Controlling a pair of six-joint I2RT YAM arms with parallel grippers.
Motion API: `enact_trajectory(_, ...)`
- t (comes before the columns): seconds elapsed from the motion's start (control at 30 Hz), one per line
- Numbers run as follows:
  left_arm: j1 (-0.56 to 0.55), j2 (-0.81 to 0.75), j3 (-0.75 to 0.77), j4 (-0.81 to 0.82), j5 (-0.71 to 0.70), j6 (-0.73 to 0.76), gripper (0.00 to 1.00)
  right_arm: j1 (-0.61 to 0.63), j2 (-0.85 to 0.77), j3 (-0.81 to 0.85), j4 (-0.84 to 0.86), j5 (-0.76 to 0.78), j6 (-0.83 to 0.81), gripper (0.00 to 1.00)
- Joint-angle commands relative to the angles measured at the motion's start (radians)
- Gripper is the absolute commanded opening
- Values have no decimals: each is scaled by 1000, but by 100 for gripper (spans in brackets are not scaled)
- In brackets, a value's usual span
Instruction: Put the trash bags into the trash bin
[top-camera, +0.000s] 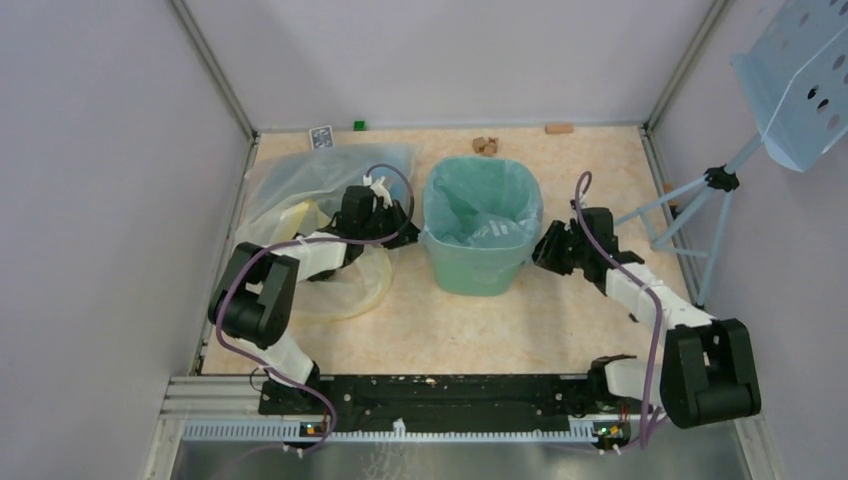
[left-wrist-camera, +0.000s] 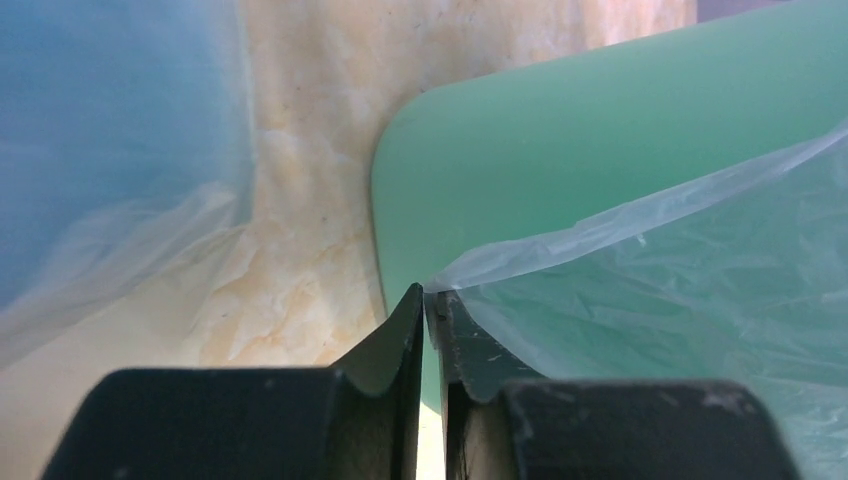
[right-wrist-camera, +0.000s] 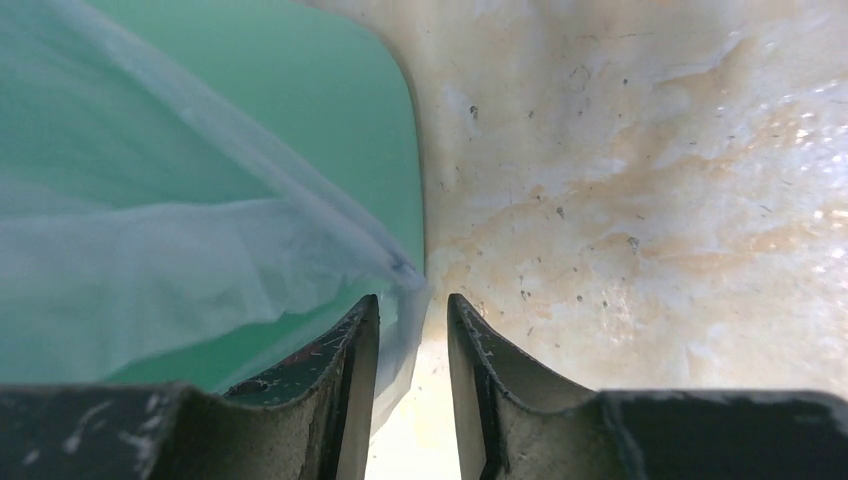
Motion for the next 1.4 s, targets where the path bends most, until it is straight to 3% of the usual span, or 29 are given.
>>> enact_trajectory(0.0,24,-56,35,-62,-35,68,16,-4,-111,23,-47,72,-34,32)
enact_trajectory(0.2,68,-9,90,-131,74,95,19,-4,-223,-42,-68,79,-14,33)
enact_trajectory(0.33,69,41,109,-127,131,109,9,-4,-271,-85,-74,93,-9,30)
enact_trajectory(0.4,69,62,115,-110,165,104,10,-4,-275,-64,-114,109,-24,30)
enact_trajectory(0.5,69,63,118,-104,174,107,19,-4,-310,12,-200,163,-70,32)
enact_trajectory(0.63,69,54,129,-122,155,125,21,-4,-371,168,-312,233,-132,28)
enact_trajectory(0.7,69,60,140,-134,158,132,21,4,-353,281,-392,261,-160,19)
enact_trajectory(0.77,69,65,147,-135,163,134,21,39,-330,379,-438,300,-185,0)
enact_trajectory(0.87,69,65,153,-137,165,137,21,143,-285,527,-484,425,-226,0)
enact_trajectory(1.0,67,65,156,-147,159,141,18,307,-149,765,-549,477,-336,0)
enact_trajectory(1.13,67,82,167,-146,169,131,3,403,19,932,-639,416,-476,0)
enact_trajectory(1.23,66,95,174,-145,174,128,0,475,118,962,-676,402,-528,0)
enact_trajectory(1.37,66,104,182,-146,181,130,0,530,175,884,-643,399,-540,0)
